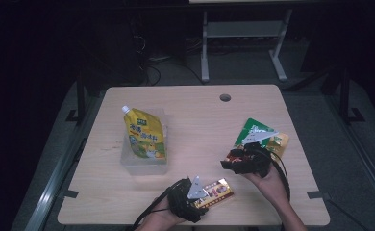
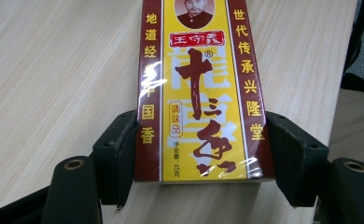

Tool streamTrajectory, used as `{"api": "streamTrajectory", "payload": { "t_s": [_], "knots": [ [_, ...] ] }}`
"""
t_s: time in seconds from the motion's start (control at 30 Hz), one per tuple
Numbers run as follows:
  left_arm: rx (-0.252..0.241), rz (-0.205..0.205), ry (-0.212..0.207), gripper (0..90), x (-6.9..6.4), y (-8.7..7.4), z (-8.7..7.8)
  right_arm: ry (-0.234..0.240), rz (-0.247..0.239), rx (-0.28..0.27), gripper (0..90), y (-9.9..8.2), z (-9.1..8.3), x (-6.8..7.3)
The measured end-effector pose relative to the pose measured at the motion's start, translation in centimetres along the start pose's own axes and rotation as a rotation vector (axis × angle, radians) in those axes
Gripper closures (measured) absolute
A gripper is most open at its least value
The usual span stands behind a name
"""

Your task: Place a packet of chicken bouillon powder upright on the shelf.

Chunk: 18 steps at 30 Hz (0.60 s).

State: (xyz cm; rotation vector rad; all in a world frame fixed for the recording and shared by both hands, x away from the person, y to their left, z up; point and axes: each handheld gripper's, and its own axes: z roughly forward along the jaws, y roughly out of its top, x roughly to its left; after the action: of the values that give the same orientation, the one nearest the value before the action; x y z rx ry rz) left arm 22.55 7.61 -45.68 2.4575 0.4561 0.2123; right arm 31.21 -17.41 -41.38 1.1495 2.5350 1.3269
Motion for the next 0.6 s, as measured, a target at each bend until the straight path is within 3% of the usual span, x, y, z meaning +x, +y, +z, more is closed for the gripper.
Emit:
{"api": "streamTrajectory", "payload": {
  "t_s": [0.3,0.43,0.6],
  "knots": [
    [0.001,-0.006,0.024,32.2,0.5,0.1,0.0,-0.007,0.014,0.011,31.2,-0.2,0.2,-0.1],
    [0.006,-0.031,0.006,32.0,0.9,0.1,0.2,-0.012,0.017,0.022,31.1,-0.3,0.2,0.0],
    [0.014,-0.025,0.007,31.0,0.9,0.2,0.3,-0.015,0.013,0.018,30.7,-0.4,0.3,-0.2]
  ]
}}
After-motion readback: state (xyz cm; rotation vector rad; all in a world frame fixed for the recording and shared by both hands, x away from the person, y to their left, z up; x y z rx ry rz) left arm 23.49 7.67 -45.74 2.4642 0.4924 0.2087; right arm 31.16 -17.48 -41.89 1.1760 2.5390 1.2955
